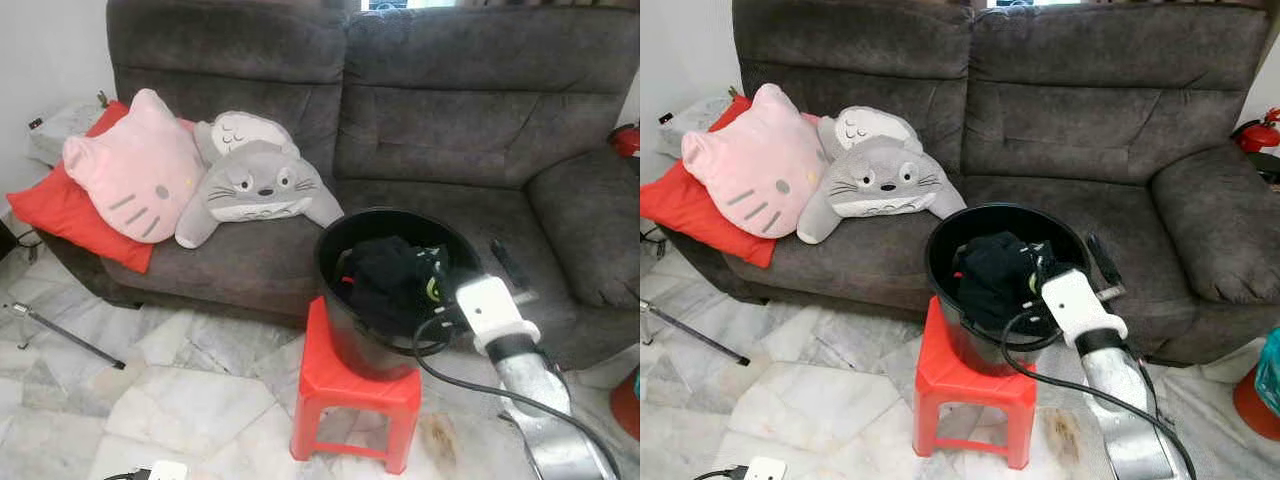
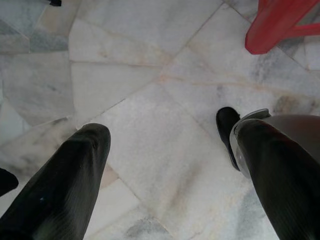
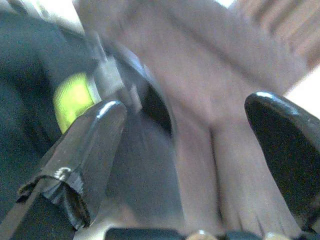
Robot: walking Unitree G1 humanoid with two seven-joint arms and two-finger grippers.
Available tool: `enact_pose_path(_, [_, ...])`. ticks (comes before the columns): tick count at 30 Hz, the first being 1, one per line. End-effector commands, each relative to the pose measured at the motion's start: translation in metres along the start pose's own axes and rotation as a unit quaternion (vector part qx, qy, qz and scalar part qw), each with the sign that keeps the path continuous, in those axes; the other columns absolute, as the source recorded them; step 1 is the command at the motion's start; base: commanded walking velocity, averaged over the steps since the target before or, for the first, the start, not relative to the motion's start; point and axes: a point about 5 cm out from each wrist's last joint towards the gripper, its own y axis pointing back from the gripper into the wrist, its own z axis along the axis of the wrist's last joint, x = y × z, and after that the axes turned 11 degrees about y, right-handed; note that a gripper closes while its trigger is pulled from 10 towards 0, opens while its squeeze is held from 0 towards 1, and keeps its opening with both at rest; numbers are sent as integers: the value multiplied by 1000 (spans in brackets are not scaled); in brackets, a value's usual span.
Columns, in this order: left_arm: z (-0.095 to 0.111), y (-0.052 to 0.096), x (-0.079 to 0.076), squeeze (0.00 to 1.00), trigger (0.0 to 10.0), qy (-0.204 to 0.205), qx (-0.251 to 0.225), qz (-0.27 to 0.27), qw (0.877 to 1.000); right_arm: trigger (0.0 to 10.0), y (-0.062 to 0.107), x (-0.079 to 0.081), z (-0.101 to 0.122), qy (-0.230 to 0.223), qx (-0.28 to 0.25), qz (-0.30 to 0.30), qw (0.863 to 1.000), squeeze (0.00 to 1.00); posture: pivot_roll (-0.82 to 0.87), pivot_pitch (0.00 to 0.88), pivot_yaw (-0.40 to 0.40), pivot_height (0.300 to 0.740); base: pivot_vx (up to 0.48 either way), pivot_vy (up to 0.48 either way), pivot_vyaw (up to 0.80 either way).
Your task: Hang hanger
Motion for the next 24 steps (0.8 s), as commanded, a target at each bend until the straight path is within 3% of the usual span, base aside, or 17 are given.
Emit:
enact_pose_path(1, [-7,1,0,0,10000,-6,17,-3,1000,10000,6,-3,-17,7,53,-8,999,0,-174,0,20,740,0,0,0])
enact_pose_path(11, [-6,1,-2,0,10000,-7,16,-7,1000,10000,29,-5,-41,36,124,-12,992,0,-184,0,23,740,0,0,0])
enact_pose_path(24, [-6,1,-1,0,10000,-4,19,-6,1000,10000,7,1,-49,52,147,20,988,0,-184,0,24,740,0,0,0])
